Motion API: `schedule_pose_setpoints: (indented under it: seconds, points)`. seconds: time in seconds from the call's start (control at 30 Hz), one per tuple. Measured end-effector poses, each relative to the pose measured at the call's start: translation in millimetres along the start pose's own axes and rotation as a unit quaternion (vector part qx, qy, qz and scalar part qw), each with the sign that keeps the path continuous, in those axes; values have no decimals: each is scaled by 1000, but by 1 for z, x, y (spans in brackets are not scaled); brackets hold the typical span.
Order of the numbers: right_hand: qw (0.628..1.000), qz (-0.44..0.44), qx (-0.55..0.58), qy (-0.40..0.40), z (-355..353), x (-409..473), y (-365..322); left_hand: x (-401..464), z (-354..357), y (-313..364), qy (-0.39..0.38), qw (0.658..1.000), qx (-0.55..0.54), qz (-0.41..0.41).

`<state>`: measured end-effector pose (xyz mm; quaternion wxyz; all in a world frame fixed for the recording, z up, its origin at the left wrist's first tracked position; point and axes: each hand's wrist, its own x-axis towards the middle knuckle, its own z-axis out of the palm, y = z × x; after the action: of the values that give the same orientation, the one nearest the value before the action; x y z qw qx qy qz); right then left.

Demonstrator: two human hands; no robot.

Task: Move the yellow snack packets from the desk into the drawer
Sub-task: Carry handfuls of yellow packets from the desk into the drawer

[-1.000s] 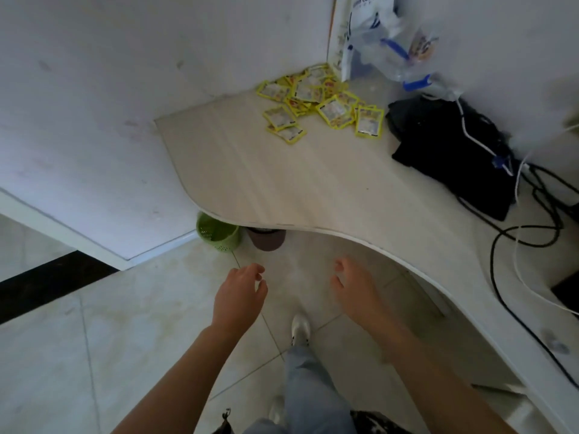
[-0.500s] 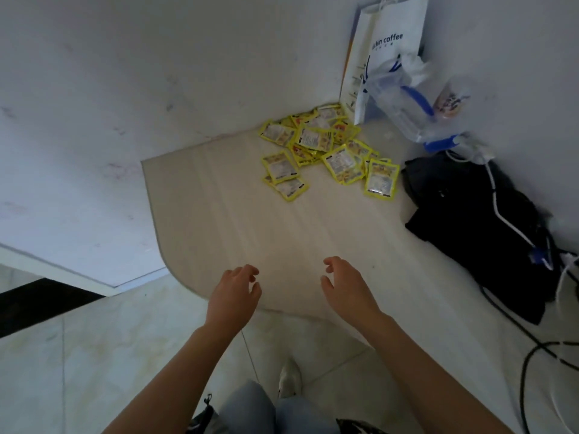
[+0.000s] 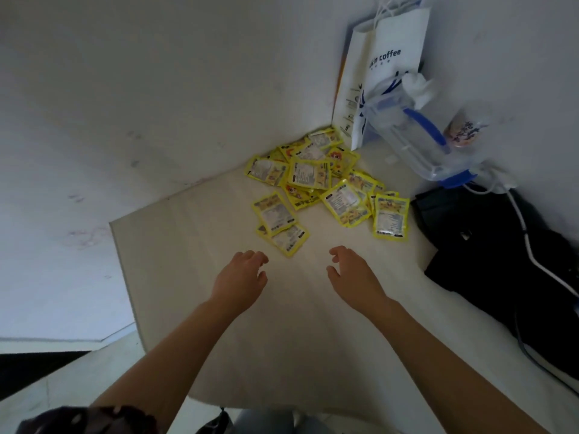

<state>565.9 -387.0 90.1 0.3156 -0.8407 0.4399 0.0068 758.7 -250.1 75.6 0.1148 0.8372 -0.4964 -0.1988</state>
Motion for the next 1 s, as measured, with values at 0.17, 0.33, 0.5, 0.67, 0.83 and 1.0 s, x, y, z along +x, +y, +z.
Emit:
schedule_pose_setpoints:
  seconds: [0.17,0.33,0.5,0.67,0.83,1.0]
  points:
    - [1000,24,-1,-4,2,50,-19,66,-18,-10,-43,997,32,57]
    - [998,51,3,-28,10,89,-35,121,-22,-15,-65,991,63,103]
    - [996,72,-29,-53,25,120,-49,166,-17,-19,-140,962,137,192]
    - [991,71,-98,-64,38,139,-60,192,-16,-24,-200,932,209,218]
    - [989,58,-128,-33,45,148,-60,198,-18,-38,-174,941,223,186]
    - [989,61,-127,-44,45,148,-54,184,-20,-51,-130,955,214,161]
